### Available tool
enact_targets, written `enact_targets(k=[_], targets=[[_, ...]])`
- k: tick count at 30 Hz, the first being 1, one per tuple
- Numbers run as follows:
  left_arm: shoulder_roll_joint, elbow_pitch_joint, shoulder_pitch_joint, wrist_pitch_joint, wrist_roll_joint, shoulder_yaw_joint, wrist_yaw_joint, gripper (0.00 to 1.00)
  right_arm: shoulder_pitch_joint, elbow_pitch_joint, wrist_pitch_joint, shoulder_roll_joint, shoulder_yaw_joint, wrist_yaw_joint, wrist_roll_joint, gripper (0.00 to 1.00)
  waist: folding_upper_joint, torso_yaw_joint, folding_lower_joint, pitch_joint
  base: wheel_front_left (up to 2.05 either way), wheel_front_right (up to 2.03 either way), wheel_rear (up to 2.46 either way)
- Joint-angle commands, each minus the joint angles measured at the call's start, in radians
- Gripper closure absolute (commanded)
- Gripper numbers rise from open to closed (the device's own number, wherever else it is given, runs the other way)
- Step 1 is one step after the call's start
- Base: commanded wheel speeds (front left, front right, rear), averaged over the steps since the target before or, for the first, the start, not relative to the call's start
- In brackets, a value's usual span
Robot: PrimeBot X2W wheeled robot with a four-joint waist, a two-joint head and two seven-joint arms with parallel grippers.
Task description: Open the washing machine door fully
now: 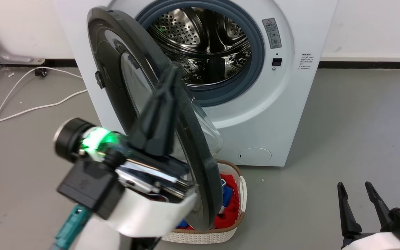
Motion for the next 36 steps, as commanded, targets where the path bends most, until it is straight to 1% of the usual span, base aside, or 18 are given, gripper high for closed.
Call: enact_targets(k=[1, 3, 4, 9, 13, 18, 20, 22, 31, 34, 36], targets=[[-0.001, -0.007, -0.015, 0.012, -0.012, -0.033, -0.005, 1.0, -0.01, -0.003, 0.0, 0.004, -0.002, 0.0, -0.004, 0.0, -0.0001, 0.001, 0.0, 0.002, 0.0, 0.0, 0.0], [-0.006, -0.011, -0.025, 0.026, -0.035, -0.095, -0.011, 1.0, -0.008, -0.004, 0.002, 0.004, -0.002, 0.0, -0.002, 0.0, -0.0001, 0.001, 0.0, 0.004, 0.0, 0.0, 0.0], [-0.01, 0.005, -0.023, 0.052, -0.073, -0.199, -0.02, 1.0, -0.007, -0.003, 0.005, 0.004, -0.001, 0.0, -0.001, 0.0, -0.0001, 0.003, 0.0, 0.008, 0.0, 0.0, 0.0], [-0.012, 0.064, 0.032, 0.12, -0.141, -0.353, -0.033, 1.0, -0.014, -0.002, 0.005, 0.004, 0.003, 0.0, 0.002, 0.0, -0.0001, 0.005, 0.0, 0.015, 0.0, 0.0, 0.0], [0.001, 0.134, 0.091, 0.175, -0.187, -0.449, -0.04, 1.0, -0.017, 0.002, 0.003, 0.003, 0.008, 0.0, 0.006, 0.0, -0.0001, 0.003, 0.0, 0.02, 0.0, 0.0, 0.0], [0.033, 0.234, 0.153, 0.236, -0.225, -0.521, -0.043, 1.0, -0.02, 0.005, 0.002, 0.003, 0.006, 0.0, 0.006, 0.0, -0.0001, 0.0, 0.0, 0.026, 0.0, 0.0, 0.0], [0.039, 0.28, 0.168, 0.238, -0.235, -0.523, -0.04, 1.0, -0.023, 0.006, 0.002, 0.003, 0.008, 0.0, 0.007, 0.0, -0.0001, -0.002, 0.0, 0.028, 0.0, 0.0, 0.0], [0.041, 0.324, 0.166, 0.231, -0.233, -0.511, -0.026, 1.0, -0.025, 0.008, 0.001, 0.003, 0.013, 0.0, 0.009, 0.0, -0.0001, -0.005, 0.0, 0.03, 0.0, 0.0, 0.0], [0.034, 0.489, 0.097, 0.138, -0.215, -0.387, 0.066, 1.0, -0.032, 0.019, -0.006, 0.003, 0.021, 0.0, 0.016, 0.0, -0.0001, -0.021, 0.0, 0.048, 0.0, 0.0, 0.0], [0.032, 0.522, 0.083, 0.116, -0.217, -0.357, 0.09, 1.0, -0.035, 0.026, -0.01, 0.003, 0.02, 0.0, 0.018, 0.0, -0.0001, -0.023, 0.0, 0.051, 0.0, 0.0, 0.0], [0.033, 0.53, 0.079, 0.11, -0.217, -0.349, 0.097, 1.0, -0.035, 0.028, -0.011, 0.003, 0.02, 0.0, 0.018, 0.0, -0.0001, -0.024, 0.0, 0.053, 0.0, 0.0, 0.0]])
